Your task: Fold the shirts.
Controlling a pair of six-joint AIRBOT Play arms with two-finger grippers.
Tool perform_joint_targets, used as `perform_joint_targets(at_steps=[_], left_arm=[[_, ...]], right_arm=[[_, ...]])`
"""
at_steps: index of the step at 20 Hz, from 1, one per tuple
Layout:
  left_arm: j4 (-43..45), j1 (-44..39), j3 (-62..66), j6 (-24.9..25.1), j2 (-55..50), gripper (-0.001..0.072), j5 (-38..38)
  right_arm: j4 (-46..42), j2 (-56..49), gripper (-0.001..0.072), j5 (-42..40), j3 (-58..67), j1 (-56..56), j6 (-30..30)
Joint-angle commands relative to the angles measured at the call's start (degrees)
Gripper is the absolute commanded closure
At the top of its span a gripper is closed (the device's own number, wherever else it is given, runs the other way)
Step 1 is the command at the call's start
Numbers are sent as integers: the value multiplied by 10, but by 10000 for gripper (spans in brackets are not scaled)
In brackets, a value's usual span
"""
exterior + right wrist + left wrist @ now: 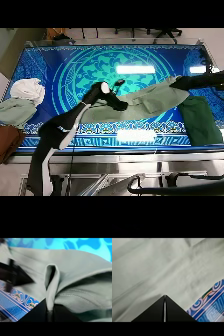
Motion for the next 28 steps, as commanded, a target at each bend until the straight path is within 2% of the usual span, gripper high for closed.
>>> perform_joint_targets(at_steps=[1, 5, 10, 12, 14, 17, 18, 19, 21, 23, 24, 25, 26, 28], left_arm=[[-7, -65, 82, -26, -78, 693, 29], [-119, -55, 51, -19, -70, 693, 50], [-135, 56, 42, 24, 81, 694, -77], [-134, 121, 42, 24, 178, 694, -124], [-133, 188, 42, 24, 278, 693, -141], [-132, 277, 41, 24, 391, 693, -145], [-132, 299, 41, 24, 416, 693, -152], [-132, 316, 41, 24, 434, 694, -159], [-133, 338, 41, 28, 463, 693, -172], [-132, 348, 41, 31, 485, 693, -169], [-131, 348, 41, 36, 493, 693, -168], [-130, 348, 41, 39, 498, 693, -169], [-131, 348, 41, 39, 502, 693, -170], [-134, 348, 41, 39, 502, 693, -170]], right_arm=[[16, 44, 698, 28, 37, -2, 26], [24, 40, 698, 41, 38, 0, 43], [71, 32, 698, 14, 38, 67, 51], [72, 23, 698, -30, 38, 138, 63], [71, 2, 698, -100, 38, 240, 66], [43, -78, 682, -252, 38, 416, 66], [28, -117, 580, -303, 38, 469, 66], [26, -161, 532, -358, 38, 517, 62], [26, -239, 527, -435, 40, 600, -4], [-9, -247, 518, -416, 47, 613, -16], [-63, -229, 322, -400, 49, 597, 10], [-116, -203, 179, -379, 49, 571, 62], [-160, -173, 189, -352, 49, 537, 106], [-222, -119, 188, -286, 49, 460, 147]])
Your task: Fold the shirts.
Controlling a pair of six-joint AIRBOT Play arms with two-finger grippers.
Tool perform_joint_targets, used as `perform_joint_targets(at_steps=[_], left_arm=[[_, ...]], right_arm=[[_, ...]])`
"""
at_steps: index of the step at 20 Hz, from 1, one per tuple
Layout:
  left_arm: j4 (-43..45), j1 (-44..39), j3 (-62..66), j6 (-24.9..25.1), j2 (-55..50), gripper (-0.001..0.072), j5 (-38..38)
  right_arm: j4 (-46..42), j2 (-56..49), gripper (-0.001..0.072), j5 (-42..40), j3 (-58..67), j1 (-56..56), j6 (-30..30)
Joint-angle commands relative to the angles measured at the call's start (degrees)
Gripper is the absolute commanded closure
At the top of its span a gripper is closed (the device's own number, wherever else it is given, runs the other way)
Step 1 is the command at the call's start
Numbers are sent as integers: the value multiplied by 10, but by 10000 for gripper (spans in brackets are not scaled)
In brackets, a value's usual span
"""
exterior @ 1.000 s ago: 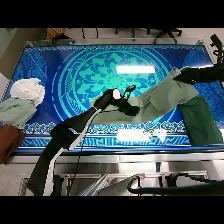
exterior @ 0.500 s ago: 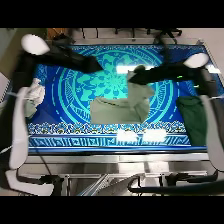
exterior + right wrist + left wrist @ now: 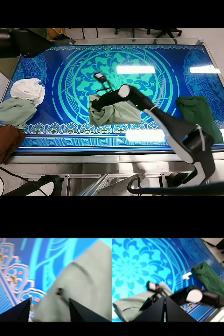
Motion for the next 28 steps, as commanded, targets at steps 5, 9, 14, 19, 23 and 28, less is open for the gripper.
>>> perform_joint_targets(at_steps=[5, 9, 14, 19, 23, 28], left_arm=[[-1, 5, 0, 3, 13, 694, -2], [-1, 0, 0, 2, 13, 693, -16], [0, -20, 0, 3, 13, 693, -15], [0, -20, 0, 3, 13, 693, -15], [0, -20, 0, 3, 13, 693, -15], [0, -20, 0, 3, 13, 693, -26]], right_arm=[[-142, 103, 187, 255, -11, -291, 130], [-49, 96, 178, 261, -120, -362, 95], [49, 30, 58, 203, -191, -322, 38], [146, -31, 235, 188, -191, -285, -26], [247, -35, 696, 193, -177, -285, -84], [271, 31, 698, 241, -59, -332, -68]])
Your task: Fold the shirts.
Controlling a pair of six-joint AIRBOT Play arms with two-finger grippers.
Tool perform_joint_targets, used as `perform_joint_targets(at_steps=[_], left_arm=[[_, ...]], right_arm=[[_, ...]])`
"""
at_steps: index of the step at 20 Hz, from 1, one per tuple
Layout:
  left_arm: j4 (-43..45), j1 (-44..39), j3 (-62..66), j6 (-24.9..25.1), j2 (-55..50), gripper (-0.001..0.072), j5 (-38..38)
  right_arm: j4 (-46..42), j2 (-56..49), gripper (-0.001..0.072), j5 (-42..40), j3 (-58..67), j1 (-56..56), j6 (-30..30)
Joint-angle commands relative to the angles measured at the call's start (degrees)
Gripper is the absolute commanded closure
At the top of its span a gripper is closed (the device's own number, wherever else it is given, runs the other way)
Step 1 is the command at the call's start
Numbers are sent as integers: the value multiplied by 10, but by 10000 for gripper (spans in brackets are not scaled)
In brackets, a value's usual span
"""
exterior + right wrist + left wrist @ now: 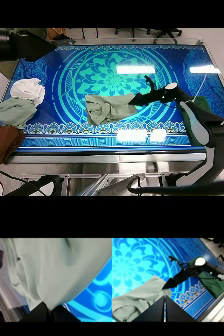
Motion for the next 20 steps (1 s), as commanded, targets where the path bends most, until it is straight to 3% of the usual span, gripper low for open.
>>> perform_joint_targets(at_steps=[1, 6, 12, 15, 20], left_arm=[[0, 0, 0, 0, 0, 693, -14], [0, 0, 0, 0, 0, 693, -23], [0, 0, 0, 1, 0, 693, -23], [0, 0, 0, 5, 0, 693, -22], [0, 0, -1, 29, -3, 693, -29]], right_arm=[[33, 62, 698, 22, 88, -46, 17], [33, 150, 698, 19, 183, -215, 123], [-10, 169, 698, 40, 209, -455, 176], [-149, 171, 699, 98, 209, -502, 252], [-380, 176, 699, 271, 209, -507, 383]])
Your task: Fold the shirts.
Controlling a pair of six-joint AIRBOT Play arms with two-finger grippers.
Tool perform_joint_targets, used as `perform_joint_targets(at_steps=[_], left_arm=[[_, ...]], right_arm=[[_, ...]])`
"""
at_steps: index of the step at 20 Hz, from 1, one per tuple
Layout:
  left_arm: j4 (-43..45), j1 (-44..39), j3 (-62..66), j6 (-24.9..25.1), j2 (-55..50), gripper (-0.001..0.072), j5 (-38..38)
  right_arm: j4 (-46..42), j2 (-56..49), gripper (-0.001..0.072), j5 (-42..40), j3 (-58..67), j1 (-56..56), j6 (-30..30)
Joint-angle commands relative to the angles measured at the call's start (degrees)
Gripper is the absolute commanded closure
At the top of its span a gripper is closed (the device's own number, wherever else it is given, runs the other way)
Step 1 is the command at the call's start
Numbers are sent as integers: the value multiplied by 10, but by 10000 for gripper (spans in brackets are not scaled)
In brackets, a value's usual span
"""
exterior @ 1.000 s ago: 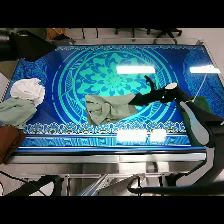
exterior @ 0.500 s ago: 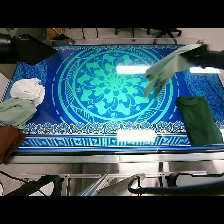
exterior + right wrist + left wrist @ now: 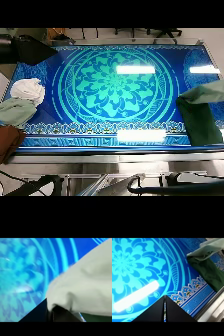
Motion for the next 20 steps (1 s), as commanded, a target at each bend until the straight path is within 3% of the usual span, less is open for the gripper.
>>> perform_joint_targets(at_steps=[1, 3, 10, 12, 13, 17, 18, 19, 20], left_arm=[[0, 0, 0, 16, -5, 693, -8], [-1, 0, 0, 16, -12, 693, -14], [-27, 0, 0, 16, -47, 693, -21], [-47, 0, 0, 16, -54, 693, -23], [-45, 0, 0, 16, -54, 693, -24], [-45, 0, 0, 16, -54, 693, -24], [-45, 0, 0, 16, -54, 693, -21], [-45, 0, 0, 16, -54, 693, -14], [-45, 0, 0, 16, -54, 693, -6]], right_arm=[[-188, 2, 699, 150, 1, -12, 90], [-254, 7, 698, 192, -6, -12, 90], [-297, 40, 679, 190, -153, -16, 59], [-352, 37, 301, 190, -174, -16, 64], [-354, 37, 191, 189, -171, -16, 64], [-303, 34, 199, 167, -121, -13, 75], [-257, 33, 279, 143, -109, -7, 75], [-205, 34, 506, 117, -104, 2, 74], [-143, 35, 669, 82, -103, 20, 72]])
